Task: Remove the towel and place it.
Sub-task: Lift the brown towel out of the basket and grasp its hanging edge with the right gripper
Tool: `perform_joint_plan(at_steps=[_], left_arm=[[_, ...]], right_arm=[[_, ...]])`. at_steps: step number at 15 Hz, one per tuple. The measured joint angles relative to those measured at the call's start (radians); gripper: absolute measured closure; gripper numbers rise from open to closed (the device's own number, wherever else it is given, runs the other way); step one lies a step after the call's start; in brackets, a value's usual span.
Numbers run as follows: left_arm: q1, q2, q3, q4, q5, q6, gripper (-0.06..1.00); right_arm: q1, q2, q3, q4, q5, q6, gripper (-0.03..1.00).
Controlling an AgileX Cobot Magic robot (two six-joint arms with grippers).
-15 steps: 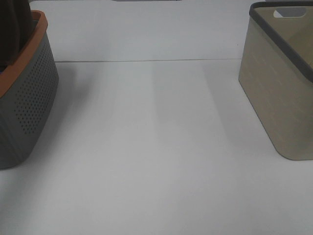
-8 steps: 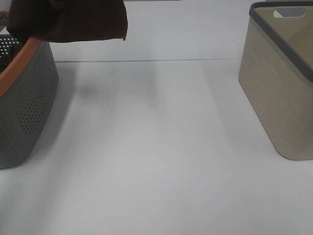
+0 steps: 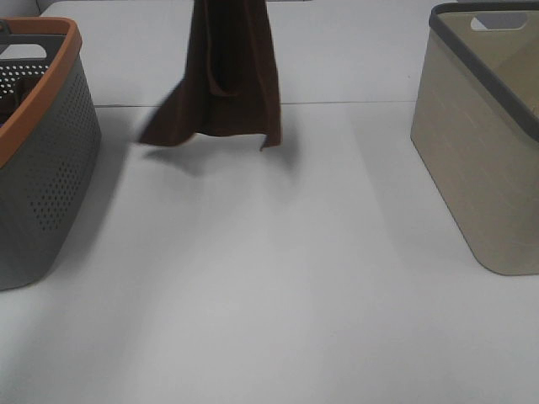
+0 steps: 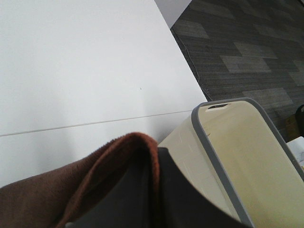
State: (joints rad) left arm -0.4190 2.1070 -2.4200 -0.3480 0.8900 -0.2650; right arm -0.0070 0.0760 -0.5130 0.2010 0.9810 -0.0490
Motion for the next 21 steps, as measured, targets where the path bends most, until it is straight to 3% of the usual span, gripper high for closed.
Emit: perform_joint_plan(at_steps=[3, 6, 9, 12, 15, 17, 21], left_arm=[[-0.005, 0.004, 0.0, 0.011, -0.002, 0.0, 0.94], [-0.005, 0.004, 0.0, 0.014, -0.002, -0.002, 0.94], [-0.019, 0.004, 0.0, 0.017, -0.001, -0.002, 0.94], [-0.041, 0.004, 0.0, 0.031, -0.001, -0.003, 0.94], [-0.052, 0.004, 0.0, 0.077, 0.003, -0.025, 0.94], [-0.055, 0.004, 0.0, 0.179, 0.029, -0.109, 0.94], [-0.055, 0.004, 0.0, 0.328, 0.072, -0.228, 0.94]], right_arm=[[0.0, 0.204, -0.001, 0.187, -0.161, -0.133, 0.42], [0.019, 0.395, -0.002, 0.35, -0.263, -0.313, 0.42], [0.087, 0.614, -0.046, 0.404, -0.364, -0.479, 0.42], [0.181, 0.819, -0.145, 0.369, -0.441, -0.519, 0.42], [0.357, 0.956, -0.228, 0.259, -0.589, -0.496, 0.42], [0.483, 1.076, -0.279, 0.129, -0.684, -0.386, 0.42], [0.565, 1.25, -0.369, -0.083, -0.736, -0.174, 0.42]])
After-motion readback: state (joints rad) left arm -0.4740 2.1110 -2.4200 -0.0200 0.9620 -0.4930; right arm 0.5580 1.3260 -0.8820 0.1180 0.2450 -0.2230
